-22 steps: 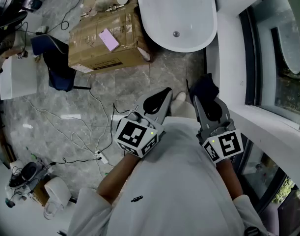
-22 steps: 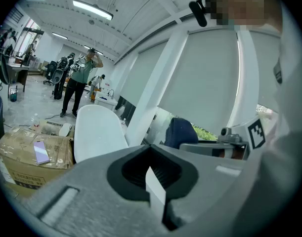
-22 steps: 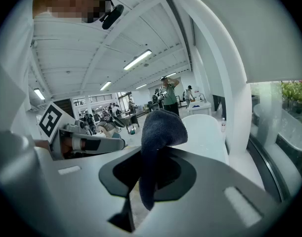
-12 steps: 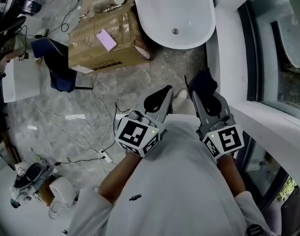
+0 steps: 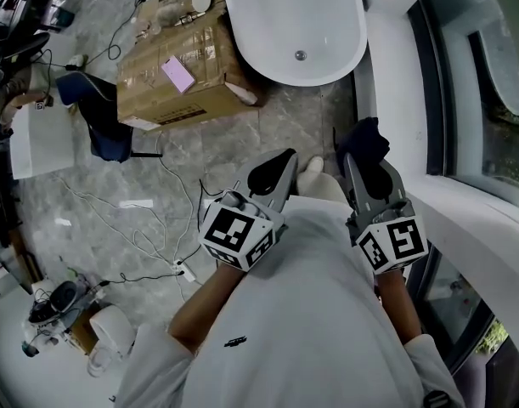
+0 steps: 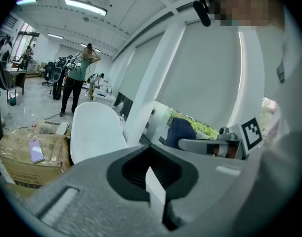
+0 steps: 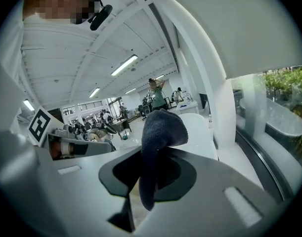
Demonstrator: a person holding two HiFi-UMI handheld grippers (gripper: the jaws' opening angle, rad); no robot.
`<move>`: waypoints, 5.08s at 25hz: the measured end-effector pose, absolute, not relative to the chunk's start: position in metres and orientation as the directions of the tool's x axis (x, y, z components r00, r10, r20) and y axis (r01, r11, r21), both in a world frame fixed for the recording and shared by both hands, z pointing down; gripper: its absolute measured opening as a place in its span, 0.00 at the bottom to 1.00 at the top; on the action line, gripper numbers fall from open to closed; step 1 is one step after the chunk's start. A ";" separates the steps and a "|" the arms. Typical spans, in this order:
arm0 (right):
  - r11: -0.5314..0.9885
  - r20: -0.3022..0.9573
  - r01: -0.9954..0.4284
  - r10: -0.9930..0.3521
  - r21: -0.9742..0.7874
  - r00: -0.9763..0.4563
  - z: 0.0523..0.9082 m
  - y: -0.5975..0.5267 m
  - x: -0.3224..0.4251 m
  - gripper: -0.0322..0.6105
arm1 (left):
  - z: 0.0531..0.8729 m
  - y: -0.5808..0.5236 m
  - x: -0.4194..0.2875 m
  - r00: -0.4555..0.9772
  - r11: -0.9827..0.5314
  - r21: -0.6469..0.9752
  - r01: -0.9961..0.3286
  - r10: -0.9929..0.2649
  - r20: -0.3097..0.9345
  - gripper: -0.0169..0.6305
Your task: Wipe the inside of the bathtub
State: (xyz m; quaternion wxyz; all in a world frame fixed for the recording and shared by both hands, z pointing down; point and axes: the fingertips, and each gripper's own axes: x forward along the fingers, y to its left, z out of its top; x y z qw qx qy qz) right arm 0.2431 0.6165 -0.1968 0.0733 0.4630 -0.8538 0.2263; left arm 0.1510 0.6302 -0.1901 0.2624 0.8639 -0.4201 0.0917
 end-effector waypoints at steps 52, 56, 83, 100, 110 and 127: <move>0.645 0.452 -0.646 -0.472 -0.408 -0.757 -0.121 0.112 0.217 0.13 | -0.127 0.158 0.114 0.391 -0.203 0.377 -0.904 -0.753 0.530 0.02; 0.660 0.453 -0.603 -0.414 -0.448 -0.789 -0.105 0.094 0.215 0.13 | -0.119 0.153 0.117 0.354 -0.178 0.346 -0.921 -0.749 0.560 0.02; 0.515 0.540 -0.638 -0.349 -0.573 -0.766 0.111 0.029 0.107 0.13 | 0.082 0.094 0.017 0.300 -0.036 0.370 -0.928 -0.660 0.689 0.02; 0.461 0.581 -0.658 -0.319 -0.595 -0.749 0.253 0.025 0.081 0.13 | 0.201 0.081 -0.010 0.258 0.040 0.356 -0.934 -0.613 0.747 0.02; 0.436 0.561 -0.636 -0.304 -0.636 -0.770 0.341 0.016 0.060 0.13 | 0.268 0.079 -0.003 0.251 0.109 0.381 -0.918 -0.586 0.771 0.02; 0.327 0.434 -0.478 -0.202 -0.815 -0.878 0.449 0.007 0.027 0.13 | 0.340 0.068 0.004 0.264 0.154 0.411 -0.898 -0.558 0.787 0.02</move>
